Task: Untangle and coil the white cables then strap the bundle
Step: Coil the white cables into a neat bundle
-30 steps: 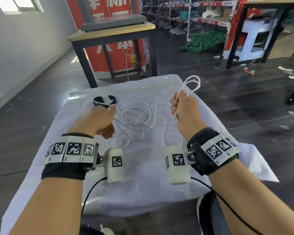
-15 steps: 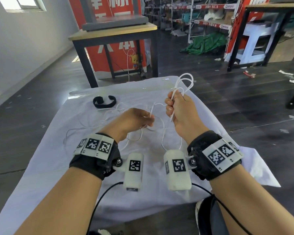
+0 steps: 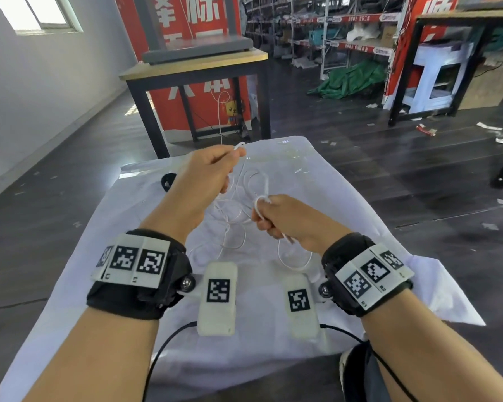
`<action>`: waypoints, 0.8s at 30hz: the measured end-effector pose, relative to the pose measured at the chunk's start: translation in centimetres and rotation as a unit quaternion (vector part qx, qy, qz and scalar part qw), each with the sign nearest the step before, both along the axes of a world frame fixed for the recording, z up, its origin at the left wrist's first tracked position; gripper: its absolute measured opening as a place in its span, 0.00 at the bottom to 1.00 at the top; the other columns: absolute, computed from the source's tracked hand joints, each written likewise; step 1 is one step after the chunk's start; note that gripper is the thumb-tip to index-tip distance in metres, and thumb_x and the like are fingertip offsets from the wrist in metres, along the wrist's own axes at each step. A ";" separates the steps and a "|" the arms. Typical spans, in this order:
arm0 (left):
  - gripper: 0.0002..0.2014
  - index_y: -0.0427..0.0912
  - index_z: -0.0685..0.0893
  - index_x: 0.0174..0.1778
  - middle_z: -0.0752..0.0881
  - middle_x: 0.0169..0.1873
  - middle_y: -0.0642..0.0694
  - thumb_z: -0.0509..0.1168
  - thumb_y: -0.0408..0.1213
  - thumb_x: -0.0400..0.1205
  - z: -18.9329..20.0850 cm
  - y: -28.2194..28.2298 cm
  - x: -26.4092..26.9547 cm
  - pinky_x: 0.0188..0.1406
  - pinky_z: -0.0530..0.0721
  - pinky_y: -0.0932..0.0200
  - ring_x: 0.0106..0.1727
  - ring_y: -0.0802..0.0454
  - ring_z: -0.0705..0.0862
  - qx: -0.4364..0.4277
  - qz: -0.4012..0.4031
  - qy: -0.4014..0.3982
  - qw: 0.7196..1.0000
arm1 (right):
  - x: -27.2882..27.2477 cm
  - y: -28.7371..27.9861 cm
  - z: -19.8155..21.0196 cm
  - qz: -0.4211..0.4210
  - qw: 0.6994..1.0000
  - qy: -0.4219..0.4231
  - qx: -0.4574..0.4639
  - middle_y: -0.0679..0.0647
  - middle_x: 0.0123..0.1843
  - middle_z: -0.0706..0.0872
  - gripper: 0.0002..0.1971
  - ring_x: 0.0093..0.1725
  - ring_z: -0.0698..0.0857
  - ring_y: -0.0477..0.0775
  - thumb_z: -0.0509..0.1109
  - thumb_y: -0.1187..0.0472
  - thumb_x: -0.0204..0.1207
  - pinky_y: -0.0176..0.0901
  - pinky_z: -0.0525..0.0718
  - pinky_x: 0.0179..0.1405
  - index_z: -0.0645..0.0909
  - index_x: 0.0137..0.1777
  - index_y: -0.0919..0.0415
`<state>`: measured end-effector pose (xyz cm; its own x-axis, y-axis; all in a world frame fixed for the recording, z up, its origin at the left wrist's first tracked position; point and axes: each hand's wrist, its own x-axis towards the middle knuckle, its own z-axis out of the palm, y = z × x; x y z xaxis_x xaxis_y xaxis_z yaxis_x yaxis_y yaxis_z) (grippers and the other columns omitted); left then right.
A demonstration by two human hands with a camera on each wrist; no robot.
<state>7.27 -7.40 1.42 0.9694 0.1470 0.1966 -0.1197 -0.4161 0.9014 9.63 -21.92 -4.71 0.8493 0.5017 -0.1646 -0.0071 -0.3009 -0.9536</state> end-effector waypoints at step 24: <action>0.18 0.46 0.89 0.56 0.89 0.45 0.53 0.63 0.55 0.82 -2.5 -0.1 0.5 0.45 0.74 0.61 0.47 0.57 0.82 -0.064 -0.096 0.175 0.978 | 0.2 0.1 -0.4 -0.052 0.993 -0.055 0.093 0.53 0.30 0.77 0.21 0.25 0.69 0.44 0.53 0.54 0.88 0.28 0.67 0.21 0.81 0.47 0.68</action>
